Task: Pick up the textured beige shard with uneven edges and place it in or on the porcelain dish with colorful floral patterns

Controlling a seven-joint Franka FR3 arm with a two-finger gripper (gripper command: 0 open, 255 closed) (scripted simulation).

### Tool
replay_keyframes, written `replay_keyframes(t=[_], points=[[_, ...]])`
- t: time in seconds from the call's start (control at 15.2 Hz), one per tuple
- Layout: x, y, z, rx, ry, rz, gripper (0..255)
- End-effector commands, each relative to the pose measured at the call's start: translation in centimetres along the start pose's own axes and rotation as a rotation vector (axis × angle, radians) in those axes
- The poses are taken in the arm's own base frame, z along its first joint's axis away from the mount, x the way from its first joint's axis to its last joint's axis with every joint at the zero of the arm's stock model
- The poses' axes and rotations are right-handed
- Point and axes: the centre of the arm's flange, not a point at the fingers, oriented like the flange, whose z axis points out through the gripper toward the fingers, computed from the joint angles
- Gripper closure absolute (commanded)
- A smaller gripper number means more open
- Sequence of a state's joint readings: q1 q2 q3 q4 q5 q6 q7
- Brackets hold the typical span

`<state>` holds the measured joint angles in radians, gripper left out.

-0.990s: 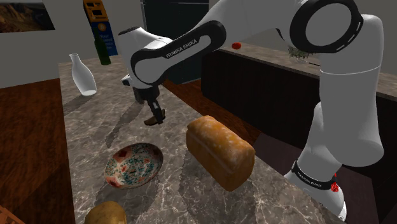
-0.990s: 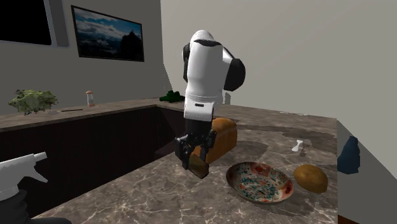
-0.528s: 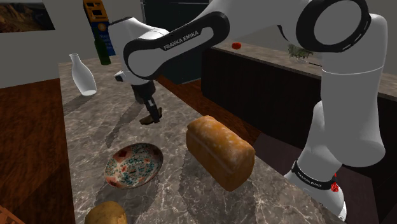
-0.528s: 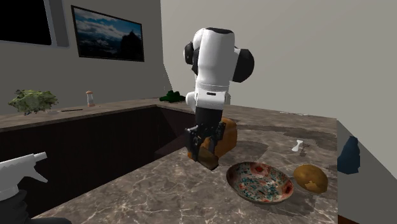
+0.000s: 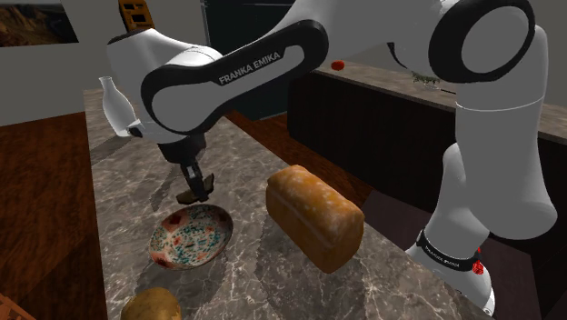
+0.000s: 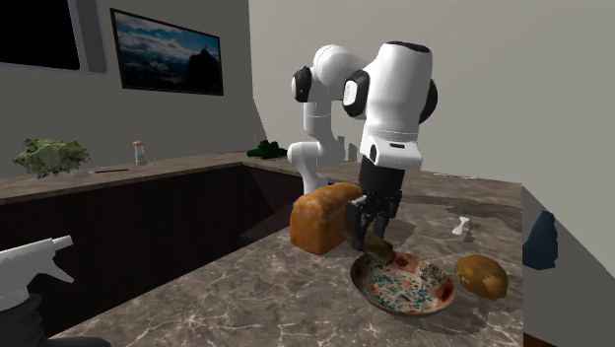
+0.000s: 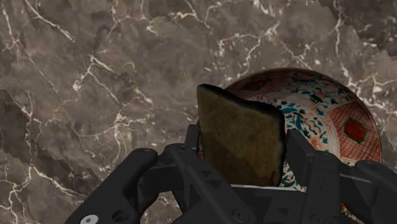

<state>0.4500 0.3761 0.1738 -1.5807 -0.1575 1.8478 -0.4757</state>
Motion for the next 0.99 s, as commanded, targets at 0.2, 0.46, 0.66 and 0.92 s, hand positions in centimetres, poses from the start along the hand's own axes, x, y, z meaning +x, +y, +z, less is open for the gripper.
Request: replay_keyframes(t=[0.2,0.46,0.66,0.92], points=[[4.3,-5.2,-0.8,0.000,0.000,0.002,255],[4.6,-5.2,1.3,0.000,0.000,0.002,255],[4.8,-5.3,2.9,0.000,0.000,0.002,255],[5.1,-5.3,5.0,0.000,0.000,0.002,255]])
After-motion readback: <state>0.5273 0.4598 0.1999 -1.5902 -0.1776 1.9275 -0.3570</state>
